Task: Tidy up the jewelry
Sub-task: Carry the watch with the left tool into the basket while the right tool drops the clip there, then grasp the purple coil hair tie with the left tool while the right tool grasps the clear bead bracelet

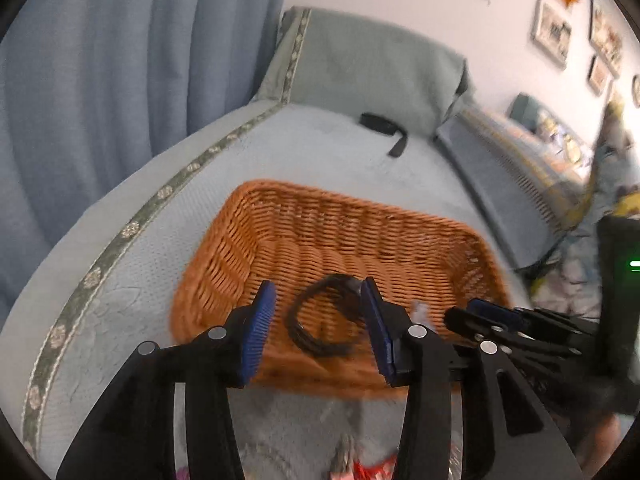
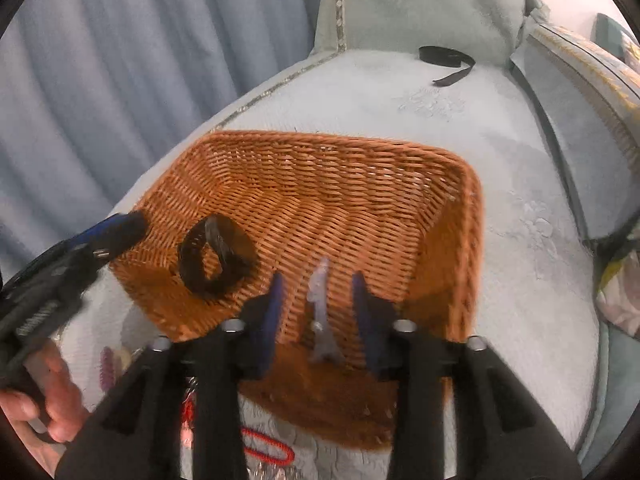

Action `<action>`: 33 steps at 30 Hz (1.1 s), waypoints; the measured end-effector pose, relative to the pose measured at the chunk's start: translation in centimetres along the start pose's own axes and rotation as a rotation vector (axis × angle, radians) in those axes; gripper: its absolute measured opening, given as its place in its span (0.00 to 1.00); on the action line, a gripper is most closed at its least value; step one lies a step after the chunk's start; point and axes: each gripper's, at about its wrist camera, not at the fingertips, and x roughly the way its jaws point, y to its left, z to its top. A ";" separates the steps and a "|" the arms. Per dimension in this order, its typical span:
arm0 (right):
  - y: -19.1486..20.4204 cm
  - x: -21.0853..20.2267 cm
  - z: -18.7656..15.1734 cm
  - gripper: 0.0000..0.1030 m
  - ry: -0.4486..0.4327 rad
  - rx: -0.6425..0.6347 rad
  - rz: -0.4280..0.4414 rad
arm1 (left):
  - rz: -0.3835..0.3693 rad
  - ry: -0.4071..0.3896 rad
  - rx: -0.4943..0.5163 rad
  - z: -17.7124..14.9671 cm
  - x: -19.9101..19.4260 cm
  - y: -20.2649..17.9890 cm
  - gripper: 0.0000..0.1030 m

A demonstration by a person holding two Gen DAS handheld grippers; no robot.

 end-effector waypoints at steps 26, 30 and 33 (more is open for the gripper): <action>9.0 -9.6 -15.8 0.38 -0.138 -0.064 0.144 | -0.040 -0.134 -0.291 -12.3 -13.7 10.3 0.49; 9.1 -8.2 -16.8 0.38 -0.119 -0.057 0.129 | -0.030 -0.068 -0.280 -12.6 -10.8 10.8 0.46; 8.9 -6.9 -17.0 0.38 -0.093 -0.046 0.122 | -0.018 -0.008 -0.279 -12.9 -8.9 11.2 0.42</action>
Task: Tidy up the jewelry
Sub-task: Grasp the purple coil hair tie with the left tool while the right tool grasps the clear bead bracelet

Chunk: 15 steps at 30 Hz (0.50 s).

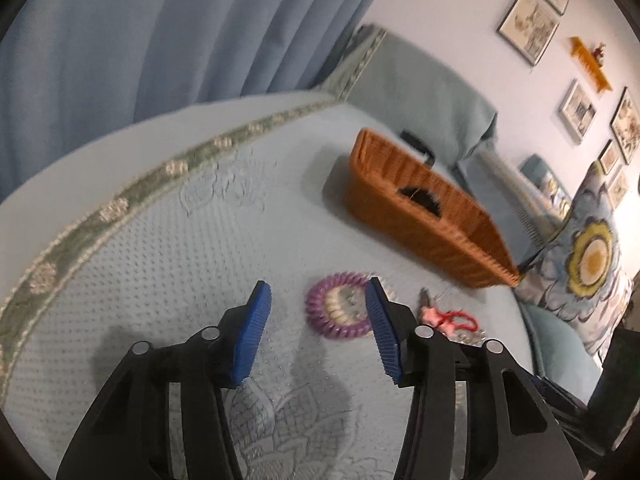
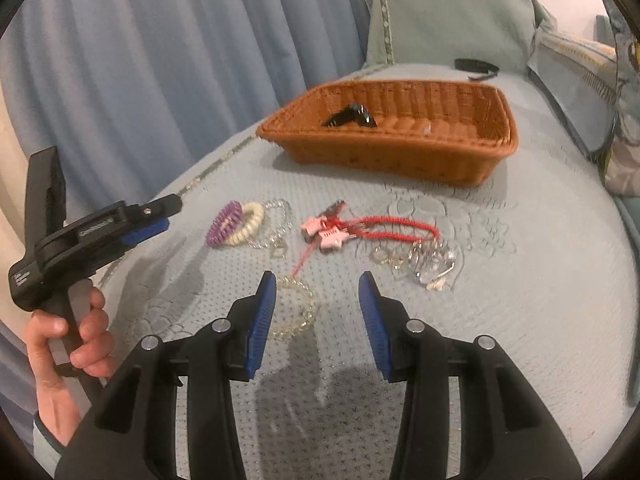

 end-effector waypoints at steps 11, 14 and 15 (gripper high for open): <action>2.1 3.2 -0.6 0.23 0.092 -0.082 -0.056 | 0.064 0.066 0.074 -0.7 2.8 0.3 0.34; 2.6 3.6 -0.8 0.22 0.103 -0.108 -0.100 | 0.128 0.072 0.117 -0.8 3.5 -0.5 0.31; 2.7 3.8 -0.8 0.22 0.104 -0.114 -0.108 | 0.145 0.070 0.131 -0.8 3.6 -0.8 0.31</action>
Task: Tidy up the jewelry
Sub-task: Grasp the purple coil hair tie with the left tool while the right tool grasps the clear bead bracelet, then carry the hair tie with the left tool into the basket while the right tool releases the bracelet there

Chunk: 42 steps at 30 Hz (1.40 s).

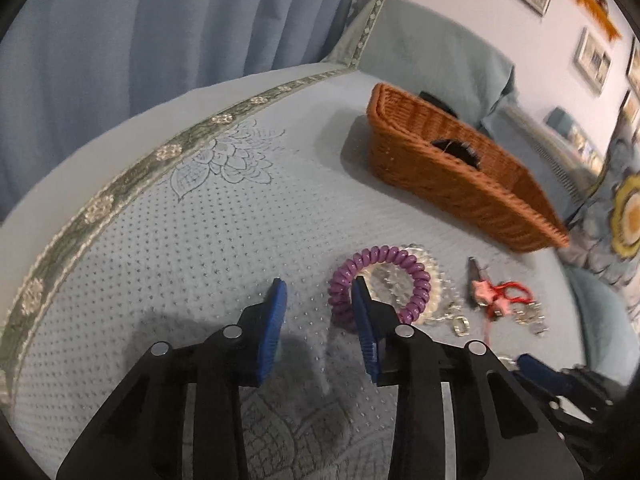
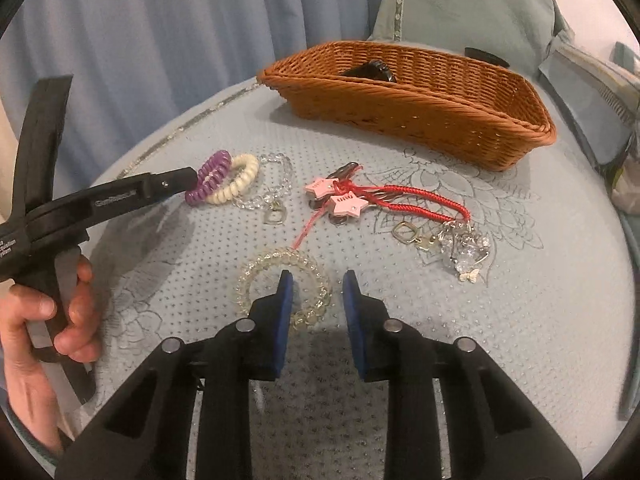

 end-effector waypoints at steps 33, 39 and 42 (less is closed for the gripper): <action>-0.8 -1.5 -0.3 0.09 -0.085 0.054 -0.048 | -0.050 -0.094 0.064 -0.6 -2.7 -1.6 0.08; -2.0 -2.8 -0.2 0.09 -0.138 0.102 -0.027 | -0.093 -0.147 0.075 -0.5 -4.3 -2.7 0.08; -3.1 -4.2 -0.1 0.08 -0.185 0.144 0.002 | -0.122 -0.171 0.076 -0.3 -5.0 -3.3 0.08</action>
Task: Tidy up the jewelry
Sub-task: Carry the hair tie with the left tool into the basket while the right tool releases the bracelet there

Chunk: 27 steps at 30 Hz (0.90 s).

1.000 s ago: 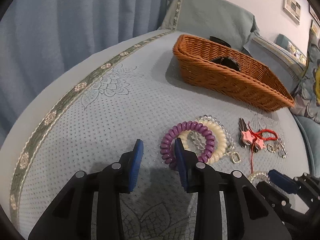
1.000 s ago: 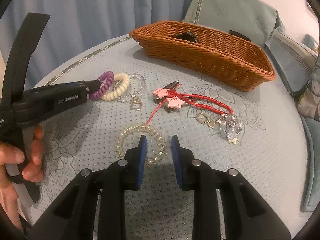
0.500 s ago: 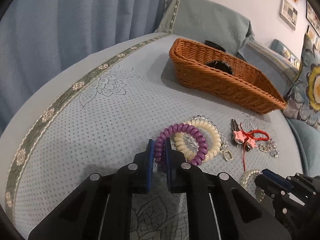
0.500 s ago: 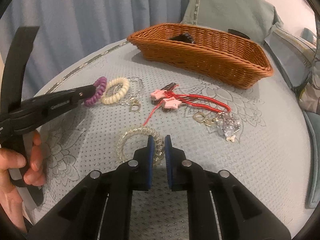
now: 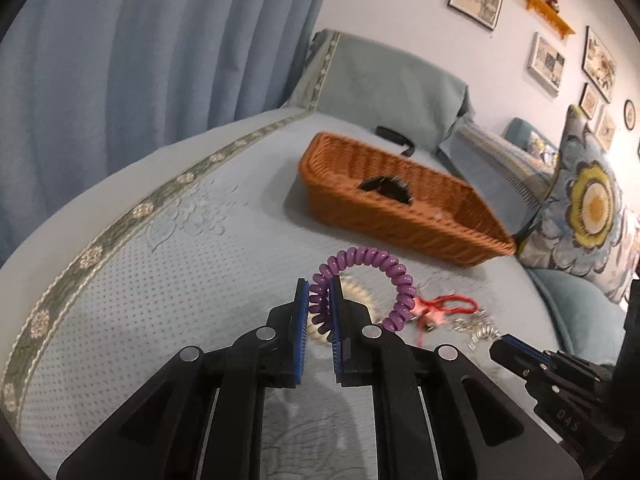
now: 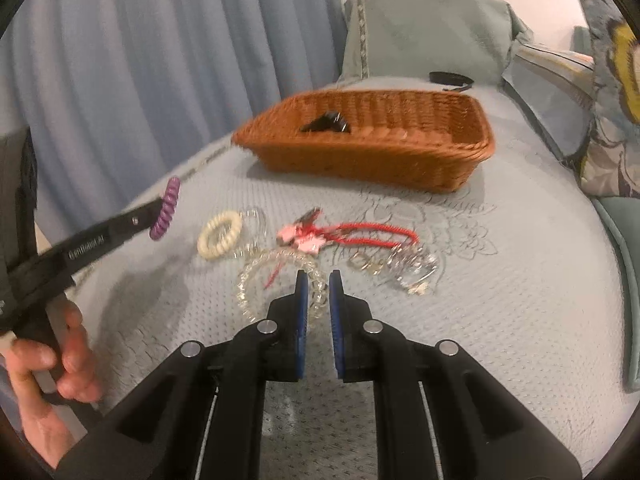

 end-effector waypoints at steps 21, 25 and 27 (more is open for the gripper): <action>-7.9 1.0 15.3 0.07 -0.148 0.032 -0.083 | -0.088 -0.094 0.088 9.1 3.9 -8.2 0.08; -9.3 4.5 17.3 0.07 -0.073 0.044 -0.088 | -0.076 -0.052 0.112 10.2 7.4 -9.7 0.08; -9.6 5.8 17.5 0.07 -0.039 0.045 -0.096 | -0.065 -0.031 0.122 10.3 8.9 -10.2 0.08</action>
